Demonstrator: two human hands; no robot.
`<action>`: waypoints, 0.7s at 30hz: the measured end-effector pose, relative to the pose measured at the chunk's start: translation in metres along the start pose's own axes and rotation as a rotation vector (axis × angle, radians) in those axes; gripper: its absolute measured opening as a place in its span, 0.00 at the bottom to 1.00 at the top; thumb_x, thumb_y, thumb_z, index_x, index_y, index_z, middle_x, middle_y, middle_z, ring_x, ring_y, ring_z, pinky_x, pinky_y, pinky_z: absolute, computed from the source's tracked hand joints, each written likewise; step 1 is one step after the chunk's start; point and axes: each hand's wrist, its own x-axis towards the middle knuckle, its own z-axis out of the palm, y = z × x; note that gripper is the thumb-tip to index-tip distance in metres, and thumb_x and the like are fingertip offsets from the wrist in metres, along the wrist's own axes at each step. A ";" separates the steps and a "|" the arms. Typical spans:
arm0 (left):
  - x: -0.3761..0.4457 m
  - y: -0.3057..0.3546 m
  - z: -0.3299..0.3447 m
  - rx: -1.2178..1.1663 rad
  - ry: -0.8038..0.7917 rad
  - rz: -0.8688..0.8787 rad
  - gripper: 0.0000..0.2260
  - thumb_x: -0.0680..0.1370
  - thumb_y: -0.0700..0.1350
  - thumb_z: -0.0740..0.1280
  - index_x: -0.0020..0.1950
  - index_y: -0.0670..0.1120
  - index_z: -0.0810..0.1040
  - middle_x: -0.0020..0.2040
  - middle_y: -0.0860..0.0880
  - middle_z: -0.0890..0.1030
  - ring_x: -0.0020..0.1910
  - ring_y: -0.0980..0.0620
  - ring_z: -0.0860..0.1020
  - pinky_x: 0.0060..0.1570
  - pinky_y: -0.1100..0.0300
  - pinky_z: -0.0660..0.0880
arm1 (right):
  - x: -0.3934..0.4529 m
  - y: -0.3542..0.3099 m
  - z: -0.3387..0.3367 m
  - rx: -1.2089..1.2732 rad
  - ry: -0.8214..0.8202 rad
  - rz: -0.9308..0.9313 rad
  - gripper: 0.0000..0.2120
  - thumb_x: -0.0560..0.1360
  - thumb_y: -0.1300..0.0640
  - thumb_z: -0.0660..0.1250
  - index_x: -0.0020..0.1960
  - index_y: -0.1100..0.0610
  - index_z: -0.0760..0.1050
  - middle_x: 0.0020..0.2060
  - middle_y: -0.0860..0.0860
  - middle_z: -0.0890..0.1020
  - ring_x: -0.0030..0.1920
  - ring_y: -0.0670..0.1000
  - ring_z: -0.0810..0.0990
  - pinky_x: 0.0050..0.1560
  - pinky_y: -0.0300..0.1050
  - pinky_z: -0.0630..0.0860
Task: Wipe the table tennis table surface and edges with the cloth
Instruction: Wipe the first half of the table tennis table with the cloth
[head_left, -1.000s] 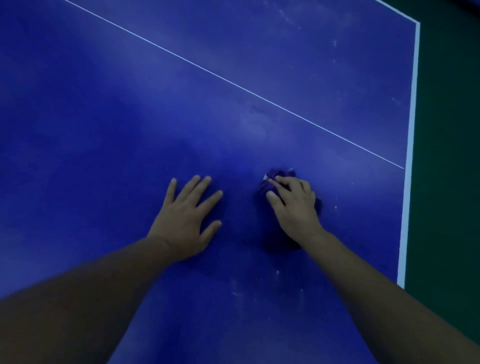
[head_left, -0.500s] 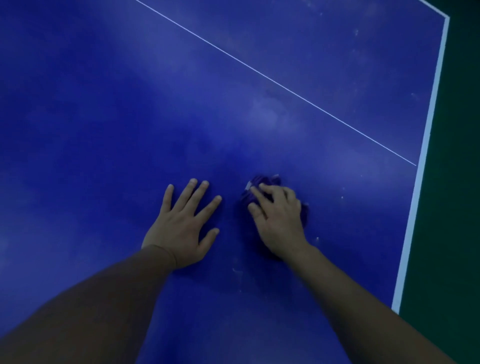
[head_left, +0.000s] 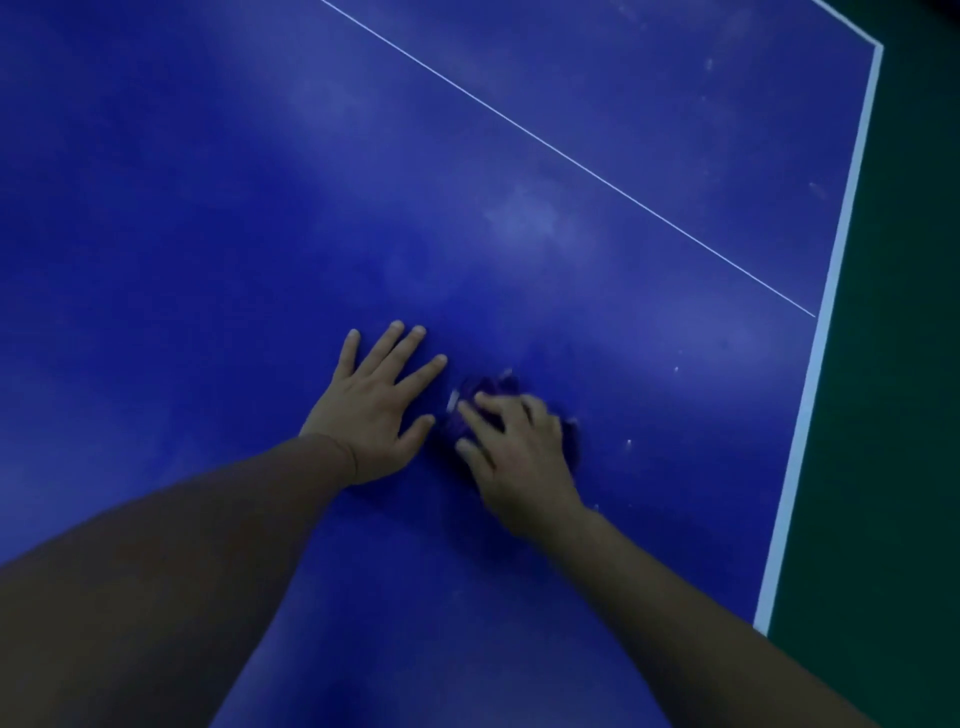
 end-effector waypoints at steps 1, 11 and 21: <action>-0.002 -0.002 -0.002 0.003 -0.017 0.014 0.33 0.79 0.63 0.45 0.83 0.55 0.49 0.83 0.49 0.41 0.80 0.50 0.34 0.76 0.41 0.33 | -0.020 -0.003 0.001 -0.007 -0.036 -0.087 0.23 0.81 0.42 0.55 0.71 0.50 0.74 0.65 0.49 0.75 0.63 0.57 0.68 0.57 0.59 0.73; -0.112 0.013 0.027 0.103 0.000 -0.027 0.34 0.81 0.63 0.49 0.82 0.47 0.54 0.82 0.40 0.48 0.82 0.42 0.44 0.77 0.36 0.46 | -0.020 0.010 -0.006 -0.033 -0.058 0.066 0.22 0.82 0.44 0.60 0.71 0.53 0.75 0.66 0.52 0.75 0.64 0.59 0.68 0.59 0.61 0.71; -0.118 0.013 0.040 0.173 -0.002 -0.035 0.35 0.81 0.65 0.48 0.83 0.46 0.51 0.82 0.38 0.47 0.82 0.42 0.43 0.77 0.35 0.46 | -0.082 0.015 -0.012 -0.085 -0.111 -0.113 0.24 0.81 0.42 0.55 0.69 0.53 0.77 0.63 0.51 0.77 0.62 0.57 0.68 0.55 0.62 0.76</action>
